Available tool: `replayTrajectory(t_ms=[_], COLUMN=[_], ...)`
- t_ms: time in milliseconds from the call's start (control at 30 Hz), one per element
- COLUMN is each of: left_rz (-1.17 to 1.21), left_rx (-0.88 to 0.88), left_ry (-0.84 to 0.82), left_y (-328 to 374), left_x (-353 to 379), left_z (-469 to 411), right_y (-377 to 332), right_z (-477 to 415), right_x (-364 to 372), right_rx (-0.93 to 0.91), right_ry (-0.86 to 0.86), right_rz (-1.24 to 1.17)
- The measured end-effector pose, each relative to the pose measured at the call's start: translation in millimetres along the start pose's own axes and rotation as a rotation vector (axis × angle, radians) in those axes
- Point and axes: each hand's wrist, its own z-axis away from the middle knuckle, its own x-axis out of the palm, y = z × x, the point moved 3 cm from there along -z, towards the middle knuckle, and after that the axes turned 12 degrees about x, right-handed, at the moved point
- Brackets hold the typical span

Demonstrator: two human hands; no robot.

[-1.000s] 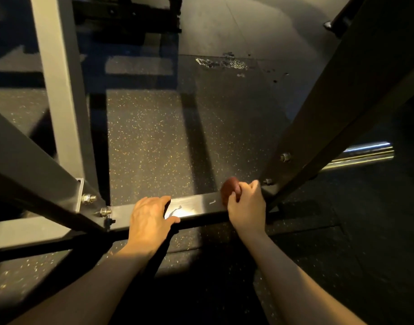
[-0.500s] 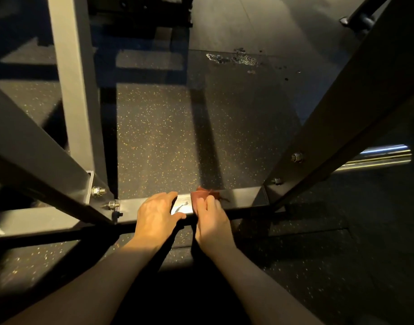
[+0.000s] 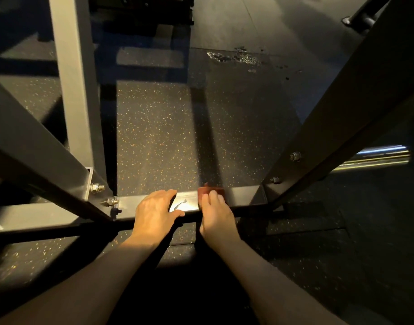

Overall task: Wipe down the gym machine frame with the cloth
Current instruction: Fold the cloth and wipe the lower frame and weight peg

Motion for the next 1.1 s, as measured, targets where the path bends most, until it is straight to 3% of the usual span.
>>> replayTrajectory(t_ms=[67, 167, 233, 367, 433, 567, 633, 700, 800, 900, 1000, 1100], left_rz=[0.004, 0.038, 0.081, 0.167, 0.188, 0.186, 0.140, 0.158, 0.291, 0.443, 0.431, 0.411], left_rx=[-0.003, -0.030, -0.055, -0.072, -0.114, -0.272, -0.261, -0.254, -0.409, -0.626, -0.612, -0.661], left_ry=[-0.019, -0.045, -0.058, -0.118, 0.002, 0.239, 0.332, 0.451, 0.583, 0.685, 0.718, 0.735], left_y=[0.4, 2.9, 3.3, 2.4, -2.0, -20.9, -29.2, -34.6, -31.3, -27.7, -21.8, -15.2], left_x=[-1.1, -2.5, -5.3, -12.7, -18.7, -39.0, -52.9, -64.9, -82.1, -90.5, -96.4, -102.3], left_z=[0.2, 1.4, 0.8, 13.5, 34.9, 80.5, 91.8, 97.4, 102.3, 105.5, 107.7, 112.9], right_y=[29.5, 85.4, 79.4, 5.1, -29.1, -78.5, -77.5, -58.6, -16.4, -2.3, -30.7, -79.1], right_z=[-2.1, -5.5, -4.0, 8.8, 8.5, 8.2, 9.0, 3.5, -2.8, 4.0, 4.1, 6.9], right_x=[-14.5, -37.2, -36.4, 6.0, 26.8, 43.9, 38.7, 27.3, 5.2, 5.7, 31.9, 43.0], right_rx=[-0.053, 0.248, 0.329, 0.090, -0.018, -0.213, -0.282, -0.225, 0.074, 0.243, 0.128, -0.145], right_ry=[-0.004, 0.032, 0.044, -0.014, -0.016, -0.133, -0.139, -0.079, -0.017, -0.052, -0.013, -0.082], right_rz=[0.120, 0.133, 0.047, -0.058, -0.128, -0.040, 0.067, 0.165, 0.242, 0.060, 0.021, 0.083])
